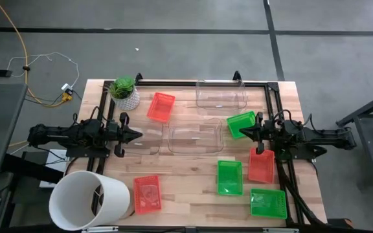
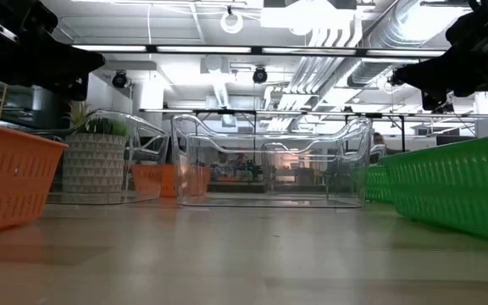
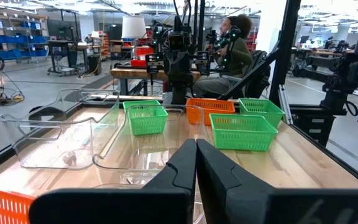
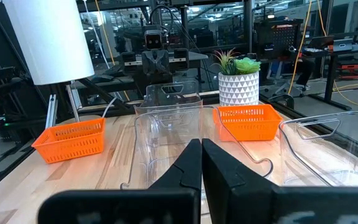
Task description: Stack baskets by color
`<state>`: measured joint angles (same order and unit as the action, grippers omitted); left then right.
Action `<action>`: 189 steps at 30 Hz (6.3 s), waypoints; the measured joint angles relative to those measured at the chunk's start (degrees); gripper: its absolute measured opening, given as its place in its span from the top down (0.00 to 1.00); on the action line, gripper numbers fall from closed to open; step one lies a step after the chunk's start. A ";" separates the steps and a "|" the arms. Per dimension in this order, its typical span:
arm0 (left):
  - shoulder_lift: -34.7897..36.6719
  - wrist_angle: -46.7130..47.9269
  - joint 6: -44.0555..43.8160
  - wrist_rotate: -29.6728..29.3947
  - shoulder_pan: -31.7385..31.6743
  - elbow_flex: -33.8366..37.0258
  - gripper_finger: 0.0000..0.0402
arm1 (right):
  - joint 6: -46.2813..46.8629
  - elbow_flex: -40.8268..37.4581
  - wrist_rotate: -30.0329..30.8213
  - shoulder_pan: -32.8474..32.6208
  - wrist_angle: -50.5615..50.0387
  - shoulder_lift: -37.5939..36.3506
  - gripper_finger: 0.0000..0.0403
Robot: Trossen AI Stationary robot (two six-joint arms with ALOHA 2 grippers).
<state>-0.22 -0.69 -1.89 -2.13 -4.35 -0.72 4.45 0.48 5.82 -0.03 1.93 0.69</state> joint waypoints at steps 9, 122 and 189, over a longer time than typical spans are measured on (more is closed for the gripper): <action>-0.01 0.00 0.00 -0.01 -0.01 0.01 1.00 | 0.00 0.02 0.00 0.00 0.00 -0.01 1.00; -63.25 34.16 -1.92 -8.79 6.19 -57.76 0.53 | 0.01 0.01 0.00 -0.01 0.00 0.00 1.00; -105.78 40.78 30.69 -8.38 31.98 -67.44 0.98 | 0.02 0.00 0.00 0.00 0.00 0.03 1.00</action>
<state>-106.00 40.10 28.80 -10.52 27.63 -68.16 4.47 0.47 5.82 -0.03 1.93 0.71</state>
